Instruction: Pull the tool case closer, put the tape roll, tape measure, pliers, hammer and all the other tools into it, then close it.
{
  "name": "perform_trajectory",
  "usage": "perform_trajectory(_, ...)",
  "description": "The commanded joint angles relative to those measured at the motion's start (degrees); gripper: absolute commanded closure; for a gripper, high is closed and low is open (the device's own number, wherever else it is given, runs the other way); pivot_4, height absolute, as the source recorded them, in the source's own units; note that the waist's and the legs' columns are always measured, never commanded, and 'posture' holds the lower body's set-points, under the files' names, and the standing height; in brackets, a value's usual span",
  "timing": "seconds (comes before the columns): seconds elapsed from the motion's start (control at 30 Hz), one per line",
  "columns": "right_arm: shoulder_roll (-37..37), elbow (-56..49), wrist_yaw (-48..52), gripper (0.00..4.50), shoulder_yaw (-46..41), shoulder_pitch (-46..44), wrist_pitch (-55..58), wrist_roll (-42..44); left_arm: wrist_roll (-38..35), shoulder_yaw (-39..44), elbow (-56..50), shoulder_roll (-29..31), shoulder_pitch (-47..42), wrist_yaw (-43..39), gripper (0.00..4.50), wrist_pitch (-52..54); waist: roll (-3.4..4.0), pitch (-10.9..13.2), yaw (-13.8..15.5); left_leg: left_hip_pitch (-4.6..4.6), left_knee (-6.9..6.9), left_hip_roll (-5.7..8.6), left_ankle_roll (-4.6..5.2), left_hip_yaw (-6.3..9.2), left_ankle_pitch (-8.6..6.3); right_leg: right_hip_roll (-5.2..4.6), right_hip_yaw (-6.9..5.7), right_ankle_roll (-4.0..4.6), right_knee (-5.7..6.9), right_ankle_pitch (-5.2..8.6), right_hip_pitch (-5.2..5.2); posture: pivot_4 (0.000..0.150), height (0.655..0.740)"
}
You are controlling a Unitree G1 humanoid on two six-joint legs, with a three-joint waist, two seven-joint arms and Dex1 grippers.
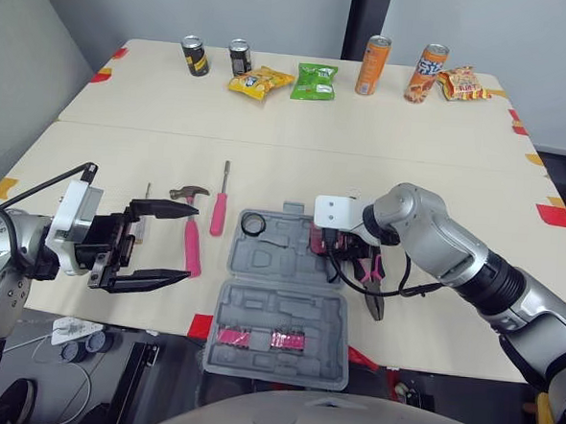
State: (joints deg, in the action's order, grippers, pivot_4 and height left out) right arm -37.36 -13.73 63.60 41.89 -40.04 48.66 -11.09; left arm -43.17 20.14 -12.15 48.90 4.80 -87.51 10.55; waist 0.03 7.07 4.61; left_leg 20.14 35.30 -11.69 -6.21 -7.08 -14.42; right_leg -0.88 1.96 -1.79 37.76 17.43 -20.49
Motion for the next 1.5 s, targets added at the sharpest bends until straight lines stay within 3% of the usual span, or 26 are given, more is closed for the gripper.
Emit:
perform_trajectory(0.03, -1.05, -2.84, 0.04, 0.06, -1.42, -0.36, -0.28, -0.29, -1.46, 1.02, -2.53, -0.21, 0.53, 0.11, 0.0, 0.33, 0.0, 0.0, 0.01, 0.0, 0.01, 0.0, 0.0, 0.0, 0.0, 0.0, 0.0, 0.0, 0.01, 0.0, 0.0, 0.15, 0.7385)
perform_trajectory(0.43, -9.18, -13.23, 1.88, 0.06, -13.61, 3.18, 2.17, 7.25, -2.05, 1.72, -3.41, -0.18, 1.91, 0.69, 0.0, 0.67, -0.03, -0.02, 0.29, 0.01, 0.03, -0.05, -0.06, -0.06, -0.02, 0.02, 0.07, 0.0, 0.05, 0.0, -0.05, 0.15, 0.7385)
perform_trajectory(0.63, -4.19, -6.24, -0.15, 0.06, -28.44, 14.29, -14.6, 18.63, -2.34, 2.18, -3.56, -0.22, 2.3, 1.28, 0.0, 0.86, -0.08, -0.05, 0.56, 0.04, 0.05, -0.11, -0.11, -0.18, -0.04, 0.09, 0.21, 0.0, 0.08, 0.0, -0.13, 0.15, 0.7385)
perform_trajectory(0.73, 1.91, -0.8, -0.66, 0.84, -32.98, 18.86, -25.64, 23.73, -2.47, 1.87, -3.43, -0.37, 1.68, 1.47, 0.0, 0.9, -0.11, -0.09, 0.53, 0.08, 0.08, -0.13, -0.13, -0.26, -0.05, 0.13, 0.3, 0.01, 0.18, 0.0, -0.26, 0.15, 0.7385)
perform_trajectory(0.83, 3.61, 1.94, -0.39, 1.8, -32.62, 20.99, -29.19, 24.27, -2.63, 1.87, -3.38, -0.35, 1.62, 1.4, 0.0, 1.01, -0.1, -0.09, 0.54, 0.11, 0.09, -0.16, -0.13, -0.34, -0.04, 0.18, 0.39, 0.04, 0.28, 0.02, -0.4, 0.15, 0.7385)
perform_trajectory(1.0, 6.18, 9.53, 1.19, 1.8, -32.65, 22.53, -35.01, 26.53, -2.46, 1.95, -3.12, -0.2, 1.47, 1.32, 0.0, 1.05, -0.13, -0.11, 0.52, 0.09, 0.13, -0.18, -0.13, -0.33, -0.04, 0.2, 0.37, 0.04, 0.25, 0.02, -0.4, 0.15, 0.7385)
perform_trajectory(1.17, 7.52, 15.65, 2.44, 3.24, -32.5, 21.63, -41.08, 26.0, -2.48, 2.53, -3.61, -0.34, 2.56, 1.3, 0.0, 0.87, -0.13, -0.12, 0.49, 0.09, 0.13, -0.19, -0.13, -0.32, -0.04, 0.22, 0.37, 0.05, 0.25, 0.02, -0.4, 0.15, 0.7385)
perform_trajectory(1.5, 11.25, 33.16, 5.02, 3.24, -31.65, 17.64, -54.4, 23.62, -2.32, 2.84, -4.12, -0.71, 3.04, 1.85, 0.0, 0.69, -0.14, -0.13, 0.43, 0.25, 0.21, -0.2, -0.14, -0.27, -0.04, 0.24, 0.32, 0.04, 0.31, 0.02, -0.4, 0.15, 0.7385)
